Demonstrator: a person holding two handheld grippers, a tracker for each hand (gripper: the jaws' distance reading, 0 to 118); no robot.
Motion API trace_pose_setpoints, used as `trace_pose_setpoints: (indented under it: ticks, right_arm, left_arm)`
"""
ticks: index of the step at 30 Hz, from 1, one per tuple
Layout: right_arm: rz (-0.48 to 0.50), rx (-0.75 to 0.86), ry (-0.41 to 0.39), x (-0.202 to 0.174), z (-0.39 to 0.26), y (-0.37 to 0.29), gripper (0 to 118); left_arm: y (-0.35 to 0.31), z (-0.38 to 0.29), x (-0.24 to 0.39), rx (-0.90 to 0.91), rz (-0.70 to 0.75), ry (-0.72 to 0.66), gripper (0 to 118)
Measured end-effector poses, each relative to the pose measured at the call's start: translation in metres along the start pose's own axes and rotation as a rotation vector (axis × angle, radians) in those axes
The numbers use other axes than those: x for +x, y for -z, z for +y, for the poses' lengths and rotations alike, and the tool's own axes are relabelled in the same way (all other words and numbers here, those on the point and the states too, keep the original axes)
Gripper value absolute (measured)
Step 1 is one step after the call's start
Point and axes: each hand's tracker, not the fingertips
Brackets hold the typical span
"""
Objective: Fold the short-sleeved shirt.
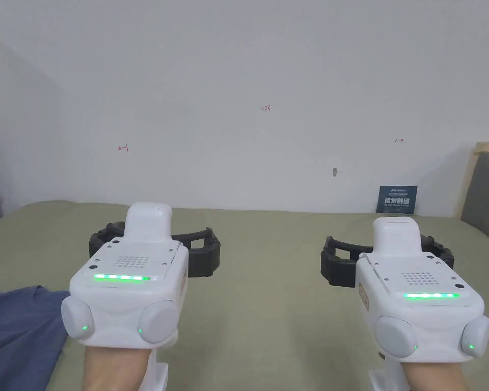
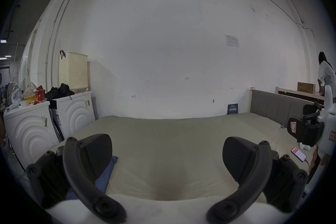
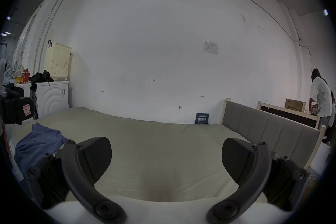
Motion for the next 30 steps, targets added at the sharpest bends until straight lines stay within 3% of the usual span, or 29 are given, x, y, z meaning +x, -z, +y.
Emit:
trace_pose_setpoints:
  ticks: [30]
  right_arm:
    - [0.004,0.016,0.004,0.0000,-0.0012,0.0001,118]
  left_arm:
    - [-0.0029,-0.0006,-0.0009,0.008,0.009,0.005,118]
